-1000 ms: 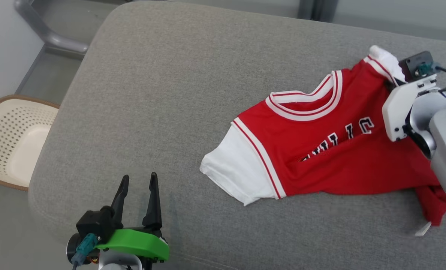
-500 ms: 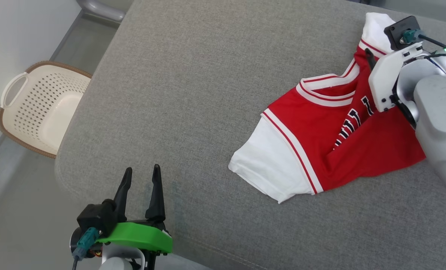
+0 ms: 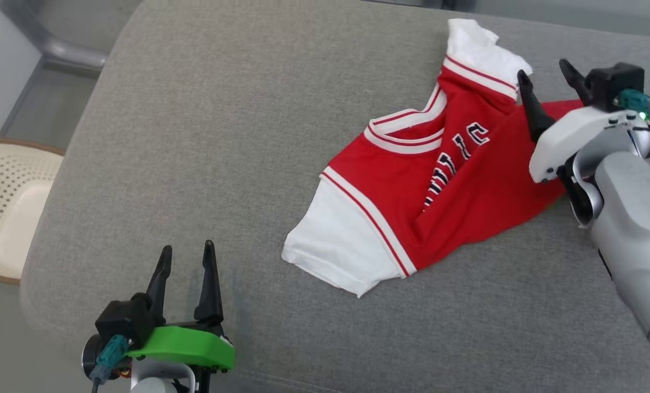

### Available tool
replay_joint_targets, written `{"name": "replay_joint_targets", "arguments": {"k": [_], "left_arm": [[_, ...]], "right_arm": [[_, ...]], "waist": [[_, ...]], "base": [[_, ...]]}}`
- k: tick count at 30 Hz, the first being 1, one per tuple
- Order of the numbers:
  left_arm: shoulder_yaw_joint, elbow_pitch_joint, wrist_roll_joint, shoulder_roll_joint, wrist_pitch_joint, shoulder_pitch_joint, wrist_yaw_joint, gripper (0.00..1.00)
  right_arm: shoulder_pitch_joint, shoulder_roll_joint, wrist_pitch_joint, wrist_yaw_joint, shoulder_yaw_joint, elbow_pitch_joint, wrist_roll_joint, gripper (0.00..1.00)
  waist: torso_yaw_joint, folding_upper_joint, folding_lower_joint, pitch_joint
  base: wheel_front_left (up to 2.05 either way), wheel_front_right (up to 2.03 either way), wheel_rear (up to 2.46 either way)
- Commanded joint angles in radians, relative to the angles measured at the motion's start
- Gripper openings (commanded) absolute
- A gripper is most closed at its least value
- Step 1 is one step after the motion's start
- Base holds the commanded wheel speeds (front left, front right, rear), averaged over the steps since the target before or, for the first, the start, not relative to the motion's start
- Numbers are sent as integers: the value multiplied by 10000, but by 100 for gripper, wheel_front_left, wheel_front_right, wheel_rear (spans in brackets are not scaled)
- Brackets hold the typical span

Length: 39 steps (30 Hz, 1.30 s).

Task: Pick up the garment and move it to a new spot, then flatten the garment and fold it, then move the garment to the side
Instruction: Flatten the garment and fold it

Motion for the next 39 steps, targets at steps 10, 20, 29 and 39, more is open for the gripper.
{"name": "replay_joint_targets", "arguments": {"k": [10, 20, 29, 39], "left_arm": [[447, -47, 404, 27, -32, 373, -177, 100], [510, 41, 476, 27, -32, 134, -340, 100], [432, 119, 364, 27, -32, 44, -304, 100], [406, 152, 375, 26, -32, -17, -297, 100]], "right_arm": [[4165, 624, -230, -12, -2271, -3096, 568, 100], [5289, 1451, 534, -7, -3401, -4659, 686, 100], [4684, 1224, 1185, -6, -4487, -3950, -336, 100], [3830, 1277, 1604, -6, -4412, -2587, -337, 100]], "waist": [[-1622, -1, -1, -1013], [-1578, -1, -1, -741], [-1090, -1, -1, -562], [-768, -1, -1, -374]], "base": [[0, 0, 0], [0, 0, 0], [0, 0, 0], [0, 0, 0]]}}
